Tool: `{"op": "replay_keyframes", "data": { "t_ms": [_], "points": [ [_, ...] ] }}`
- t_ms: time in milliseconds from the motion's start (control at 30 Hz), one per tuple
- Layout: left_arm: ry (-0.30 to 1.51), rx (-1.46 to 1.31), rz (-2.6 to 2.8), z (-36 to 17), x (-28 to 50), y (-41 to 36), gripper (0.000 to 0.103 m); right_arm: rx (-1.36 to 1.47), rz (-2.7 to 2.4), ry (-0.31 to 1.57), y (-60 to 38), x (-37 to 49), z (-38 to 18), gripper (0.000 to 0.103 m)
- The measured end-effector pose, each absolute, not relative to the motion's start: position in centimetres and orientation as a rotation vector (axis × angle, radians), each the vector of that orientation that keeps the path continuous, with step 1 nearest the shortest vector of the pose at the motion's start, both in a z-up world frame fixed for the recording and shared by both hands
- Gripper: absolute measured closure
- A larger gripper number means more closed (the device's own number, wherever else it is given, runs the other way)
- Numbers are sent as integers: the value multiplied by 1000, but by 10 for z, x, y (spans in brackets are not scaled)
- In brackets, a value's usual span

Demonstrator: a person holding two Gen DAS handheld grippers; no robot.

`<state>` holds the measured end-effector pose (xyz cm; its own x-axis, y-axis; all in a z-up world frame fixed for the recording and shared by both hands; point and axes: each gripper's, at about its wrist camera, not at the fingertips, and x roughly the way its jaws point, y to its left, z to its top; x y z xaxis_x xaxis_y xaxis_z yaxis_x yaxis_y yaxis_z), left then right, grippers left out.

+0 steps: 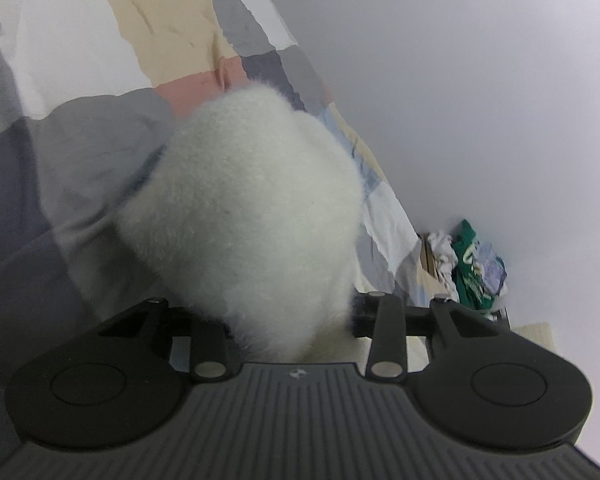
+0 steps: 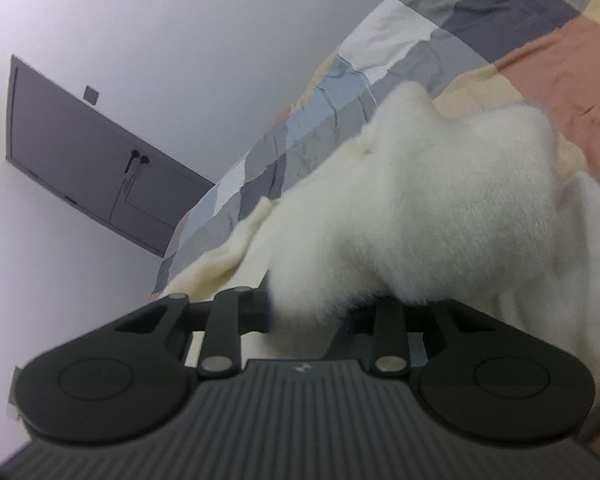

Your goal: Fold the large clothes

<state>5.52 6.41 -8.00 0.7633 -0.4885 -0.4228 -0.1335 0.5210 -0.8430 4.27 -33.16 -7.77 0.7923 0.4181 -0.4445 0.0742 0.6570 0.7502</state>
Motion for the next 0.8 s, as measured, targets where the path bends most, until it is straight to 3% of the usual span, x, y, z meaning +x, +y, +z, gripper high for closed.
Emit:
{"op": "replay_keyframes", "data": {
  "t_ms": [267, 367, 467, 567, 633, 800],
  "points": [
    [736, -961, -324, -64, 0, 68, 58, 829, 227, 669, -338, 1, -62, 69],
    [769, -955, -332, -70, -2, 67, 49, 863, 221, 694, -343, -1, -70, 67],
    [837, -969, -325, -82, 9, 65, 34, 929, 217, 729, -349, 3, -81, 59],
    [872, -985, -328, -89, 19, 62, 22, 979, 240, 751, -349, 6, -85, 40],
    [859, -985, -343, -87, 20, 62, 20, 954, 252, 750, -344, 5, -80, 33],
    [777, -997, -377, -73, 22, 66, 19, 941, 285, 693, -348, 10, -61, 32]
  ]
}}
